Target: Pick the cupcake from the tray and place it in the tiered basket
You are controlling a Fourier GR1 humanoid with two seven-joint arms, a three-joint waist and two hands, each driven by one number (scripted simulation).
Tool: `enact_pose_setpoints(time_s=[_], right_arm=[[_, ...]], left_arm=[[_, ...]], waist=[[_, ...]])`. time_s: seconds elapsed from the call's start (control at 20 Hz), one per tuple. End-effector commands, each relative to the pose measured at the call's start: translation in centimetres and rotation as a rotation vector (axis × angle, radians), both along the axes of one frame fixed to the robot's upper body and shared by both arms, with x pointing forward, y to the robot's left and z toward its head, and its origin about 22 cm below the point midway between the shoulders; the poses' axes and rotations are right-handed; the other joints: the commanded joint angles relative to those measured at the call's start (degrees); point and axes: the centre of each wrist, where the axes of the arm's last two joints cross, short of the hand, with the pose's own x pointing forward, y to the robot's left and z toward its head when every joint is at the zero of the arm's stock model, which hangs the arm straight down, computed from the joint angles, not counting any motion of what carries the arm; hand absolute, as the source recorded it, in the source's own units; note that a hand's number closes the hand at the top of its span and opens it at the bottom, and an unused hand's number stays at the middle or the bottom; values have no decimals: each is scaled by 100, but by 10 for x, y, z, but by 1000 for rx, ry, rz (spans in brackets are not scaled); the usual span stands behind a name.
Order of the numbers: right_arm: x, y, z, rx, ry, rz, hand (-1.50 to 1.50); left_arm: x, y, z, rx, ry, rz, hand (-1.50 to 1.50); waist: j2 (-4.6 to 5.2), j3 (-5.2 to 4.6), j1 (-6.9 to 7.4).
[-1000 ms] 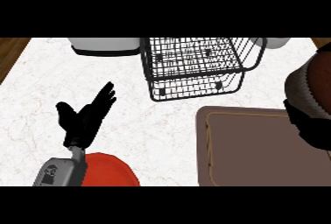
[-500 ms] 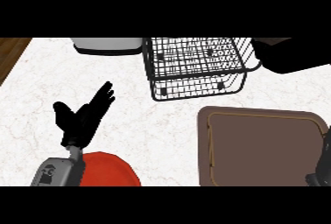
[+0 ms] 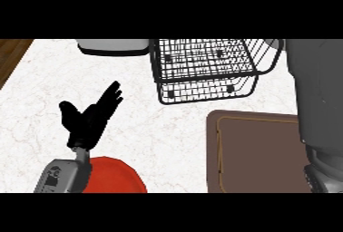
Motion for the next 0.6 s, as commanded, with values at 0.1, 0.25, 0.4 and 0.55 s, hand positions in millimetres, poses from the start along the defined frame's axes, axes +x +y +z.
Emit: enact_pose_setpoints(time_s=[0.1, 0.25, 0.4, 0.55], right_arm=[[46, 20, -33, 53, 1, 5, 150], [60, 36, -42, 84, 5, 19, 150], [71, 48, -72, 119, 43, 25, 150], [71, 52, -72, 396, 3, 59, 150]], left_arm=[[-7, -11, 2, -2, 2, -9, 0], [-8, -6, -7, -12, 9, -7, 0], [-10, -12, -13, 3, 2, -19, 0], [0, -16, -6, 4, -5, -29, 0]], waist=[[5, 2, 52], [21, 0, 78], [17, 1, 46], [77, 4, 124]])
